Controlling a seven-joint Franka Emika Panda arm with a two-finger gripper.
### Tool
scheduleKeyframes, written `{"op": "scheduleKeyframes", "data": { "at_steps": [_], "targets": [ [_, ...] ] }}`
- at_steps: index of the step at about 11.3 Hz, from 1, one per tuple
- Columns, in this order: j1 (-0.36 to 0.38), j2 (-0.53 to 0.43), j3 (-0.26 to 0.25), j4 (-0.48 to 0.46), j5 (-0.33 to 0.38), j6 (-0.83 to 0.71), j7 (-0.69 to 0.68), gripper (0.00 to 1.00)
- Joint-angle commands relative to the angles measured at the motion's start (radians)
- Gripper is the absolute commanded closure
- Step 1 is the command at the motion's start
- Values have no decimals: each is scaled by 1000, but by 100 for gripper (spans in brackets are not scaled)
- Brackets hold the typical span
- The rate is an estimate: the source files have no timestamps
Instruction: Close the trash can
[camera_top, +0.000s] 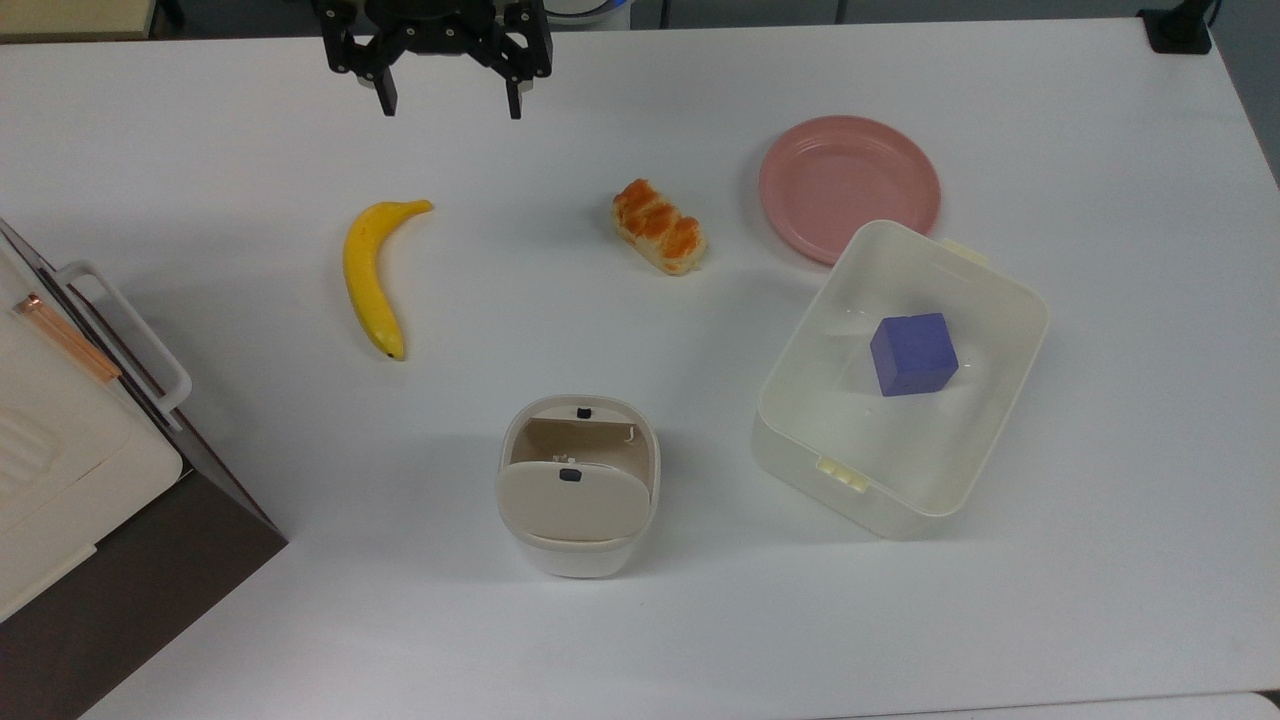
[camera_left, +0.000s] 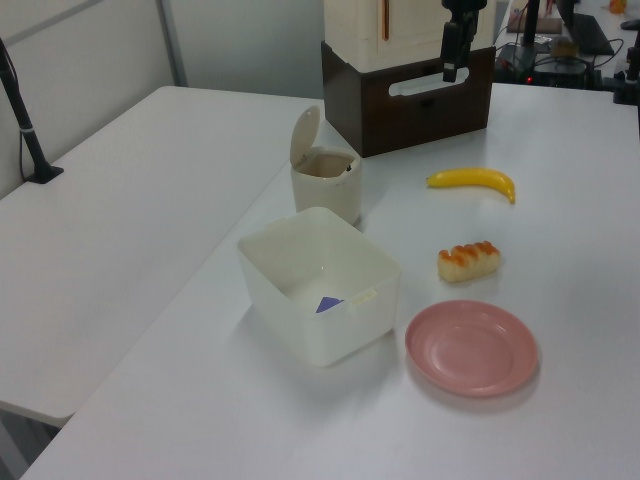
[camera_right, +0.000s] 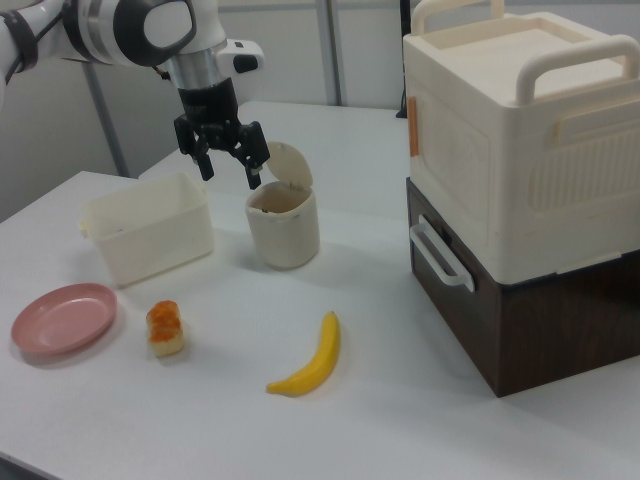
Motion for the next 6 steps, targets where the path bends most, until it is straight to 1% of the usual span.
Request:
{"op": "scheduleKeyframes", "data": {
  "at_steps": [1, 2, 4, 6],
  "targets": [
    [8, -18, -7, -17, 66, -17, 22, 0],
    [11, -18, -7, -15, 44, -17, 8, 0],
    [18, -13, 4, -15, -37, -18, -18, 0],
    [34, -10, 4, -17, -45, -18, -24, 0]
  ]
}}
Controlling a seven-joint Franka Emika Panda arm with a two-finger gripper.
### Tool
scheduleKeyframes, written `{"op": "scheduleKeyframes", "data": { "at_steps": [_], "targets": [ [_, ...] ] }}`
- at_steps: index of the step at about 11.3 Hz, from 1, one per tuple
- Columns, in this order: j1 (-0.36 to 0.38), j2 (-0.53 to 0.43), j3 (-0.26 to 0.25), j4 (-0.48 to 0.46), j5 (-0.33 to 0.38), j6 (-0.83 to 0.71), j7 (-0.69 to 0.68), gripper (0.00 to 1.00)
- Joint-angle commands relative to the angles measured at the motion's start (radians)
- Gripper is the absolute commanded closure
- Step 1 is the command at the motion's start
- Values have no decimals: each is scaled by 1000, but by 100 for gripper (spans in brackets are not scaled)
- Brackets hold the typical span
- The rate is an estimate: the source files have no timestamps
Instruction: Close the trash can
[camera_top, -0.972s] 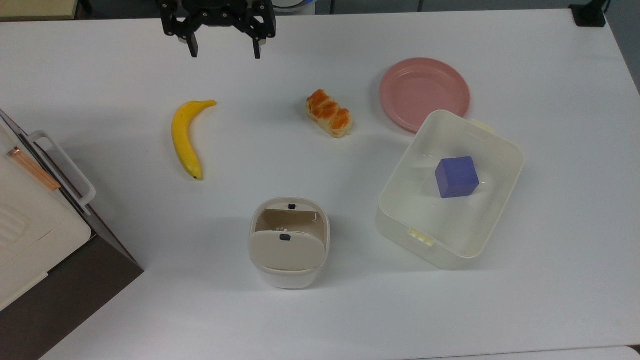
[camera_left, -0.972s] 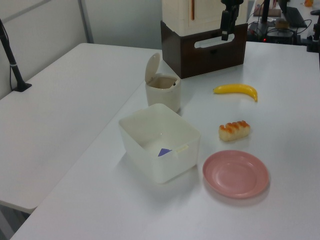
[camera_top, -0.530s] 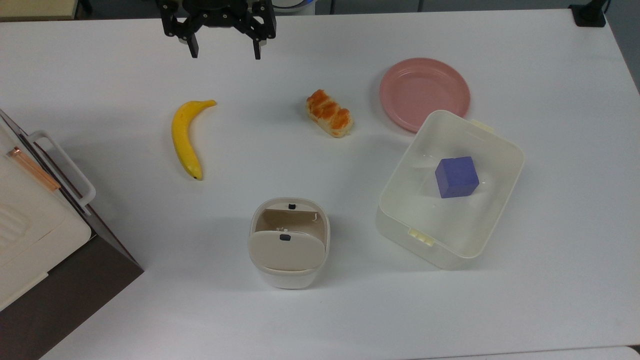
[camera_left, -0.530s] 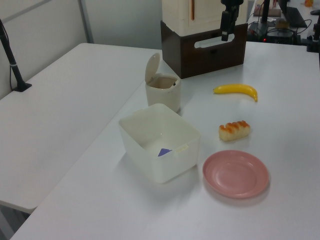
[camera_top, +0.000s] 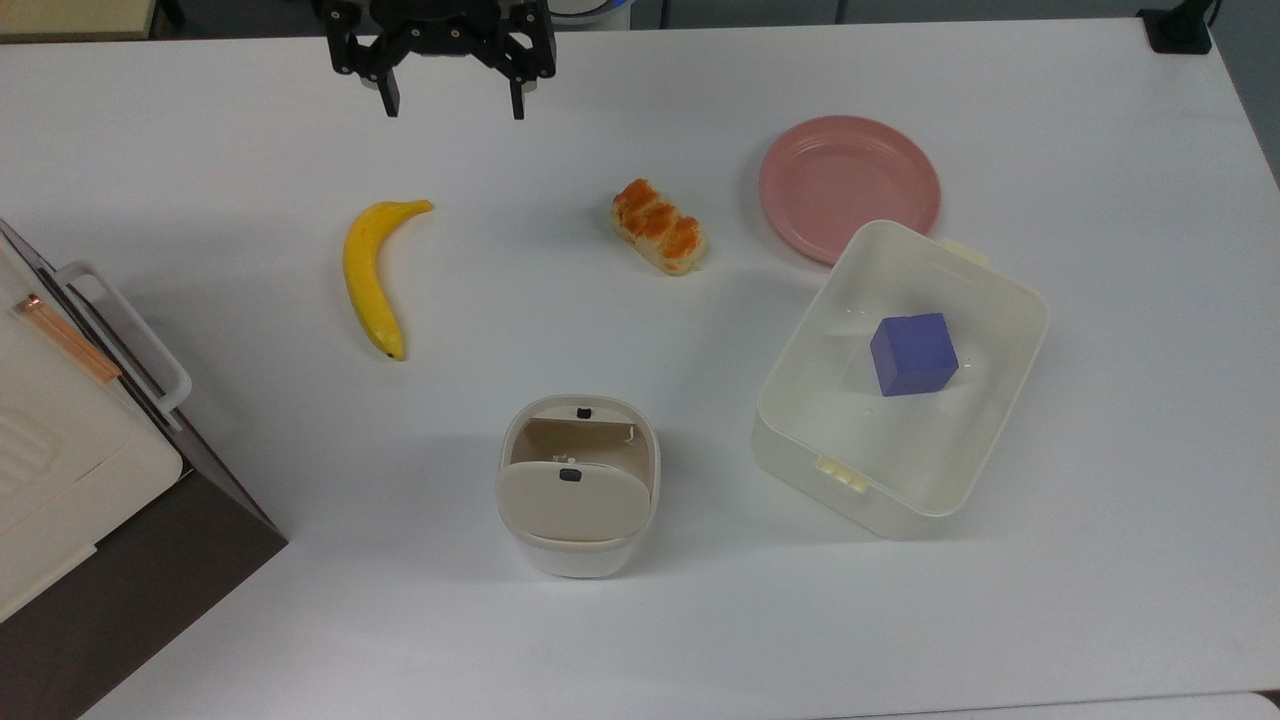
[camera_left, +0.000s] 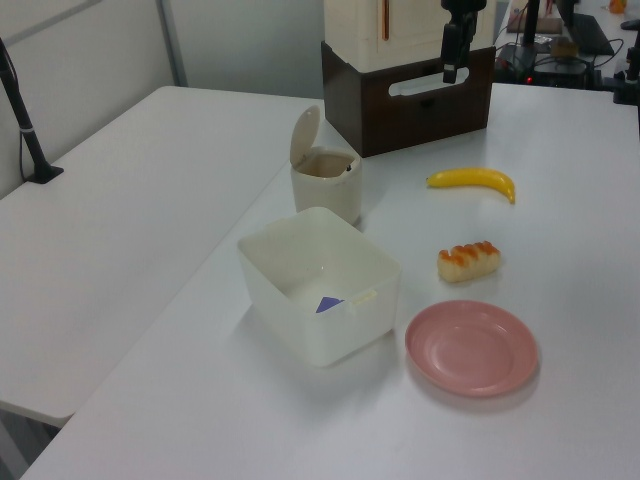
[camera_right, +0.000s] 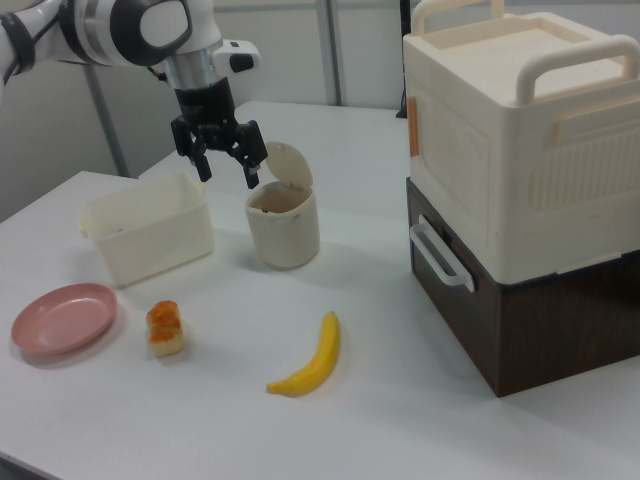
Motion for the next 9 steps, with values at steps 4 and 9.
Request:
{"op": "scheduleKeyframes", "data": {
  "at_steps": [4, 9],
  "targets": [
    [19, -17, -12, -4, -6, -71, -110, 0],
    [19, -14, -14, -6, -6, -55, -73, 0]
  ]
}}
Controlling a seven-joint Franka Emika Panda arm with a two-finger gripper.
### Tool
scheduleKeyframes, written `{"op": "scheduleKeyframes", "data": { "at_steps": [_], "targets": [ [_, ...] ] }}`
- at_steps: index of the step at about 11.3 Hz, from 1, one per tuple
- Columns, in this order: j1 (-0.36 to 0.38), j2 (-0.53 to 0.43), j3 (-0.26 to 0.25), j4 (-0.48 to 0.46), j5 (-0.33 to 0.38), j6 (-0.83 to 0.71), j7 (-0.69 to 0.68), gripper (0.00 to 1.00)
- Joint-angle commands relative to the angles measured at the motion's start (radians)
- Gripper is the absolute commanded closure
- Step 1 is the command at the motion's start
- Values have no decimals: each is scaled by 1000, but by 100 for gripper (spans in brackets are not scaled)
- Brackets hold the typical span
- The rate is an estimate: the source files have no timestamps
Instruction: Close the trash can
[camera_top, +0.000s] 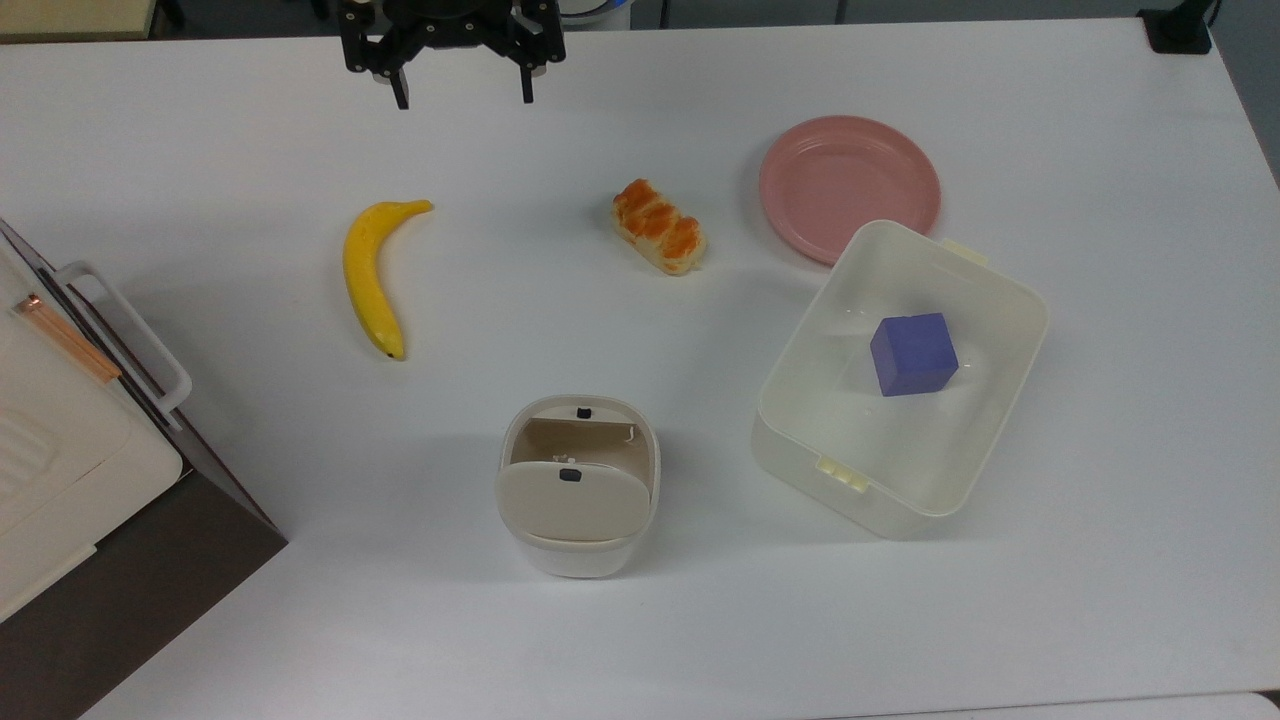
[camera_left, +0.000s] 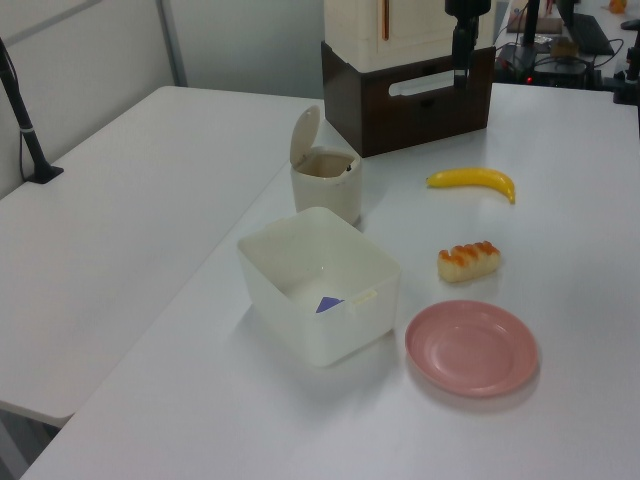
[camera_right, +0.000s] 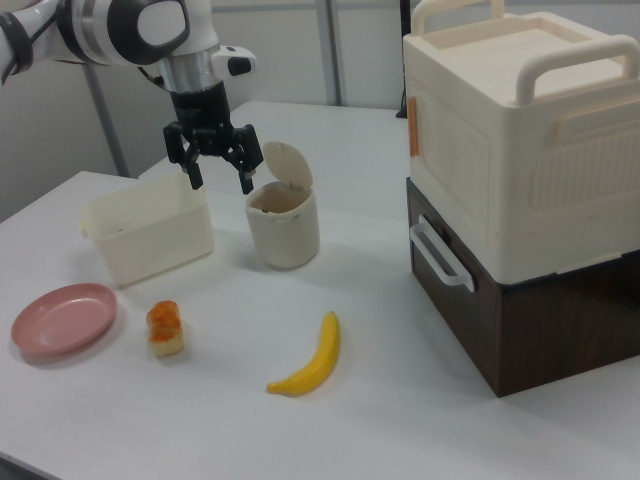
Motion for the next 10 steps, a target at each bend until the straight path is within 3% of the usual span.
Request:
{"op": "scheduleKeyframes", "data": {
  "at_steps": [1, 8, 10],
  "targets": [
    [7, -12, -8, -8, 0, 20, 20, 0],
    [5, 3, -8, -3, 20, 46, 43, 0],
    [5, 6, -8, -3, 20, 46, 41, 13]
  ]
}}
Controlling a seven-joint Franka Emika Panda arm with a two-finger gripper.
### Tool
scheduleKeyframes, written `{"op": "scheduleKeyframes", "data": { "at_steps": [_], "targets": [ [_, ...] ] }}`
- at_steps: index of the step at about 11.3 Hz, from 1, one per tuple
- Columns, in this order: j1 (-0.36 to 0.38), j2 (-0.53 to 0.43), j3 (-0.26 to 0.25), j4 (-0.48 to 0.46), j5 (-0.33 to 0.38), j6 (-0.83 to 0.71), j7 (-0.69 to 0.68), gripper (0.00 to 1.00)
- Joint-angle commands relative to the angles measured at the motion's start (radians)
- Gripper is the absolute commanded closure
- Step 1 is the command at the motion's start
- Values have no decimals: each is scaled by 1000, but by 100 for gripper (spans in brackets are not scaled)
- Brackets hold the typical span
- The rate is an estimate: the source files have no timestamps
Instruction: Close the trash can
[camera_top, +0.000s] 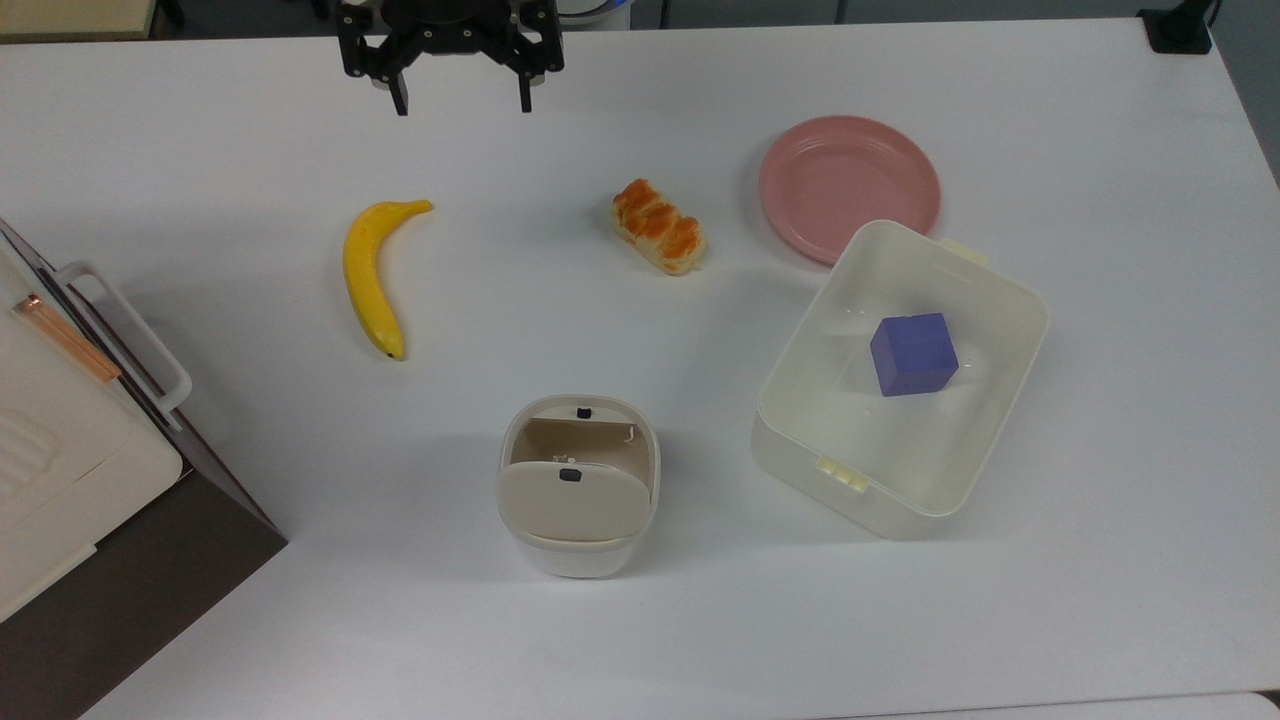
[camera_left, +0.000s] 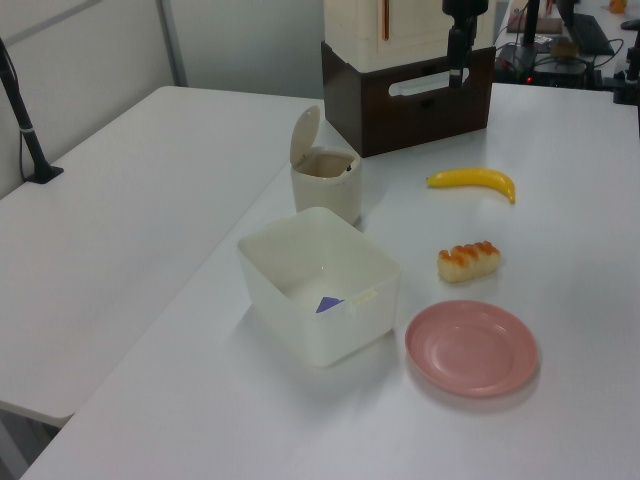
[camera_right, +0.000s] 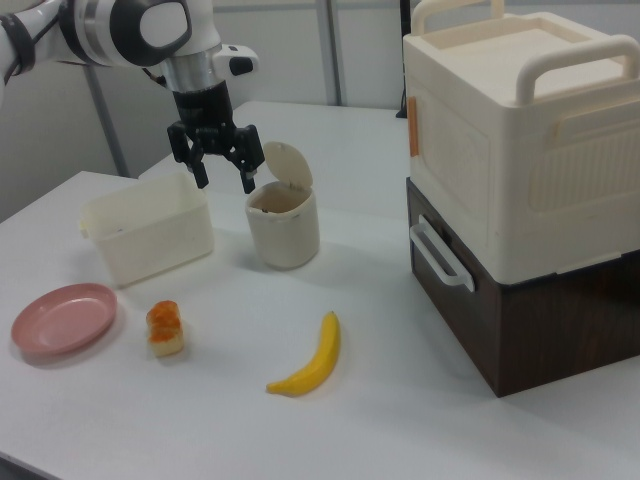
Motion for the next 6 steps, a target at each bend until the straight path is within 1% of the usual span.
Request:
{"op": "scheduleKeyframes", "data": {
  "at_steps": [1, 2, 3, 4, 6],
  "targets": [
    [6, 20, -7, -4, 16, 23, 12, 17],
    [6, 35, -7, -3, 12, 25, 12, 26],
    [7, 61, -7, -3, 12, 52, 13, 42],
    [9, 92, -7, -2, 12, 98, 24, 53],
    [10, 181, -7, 50, 6, 167, 25, 87]
  ]
}}
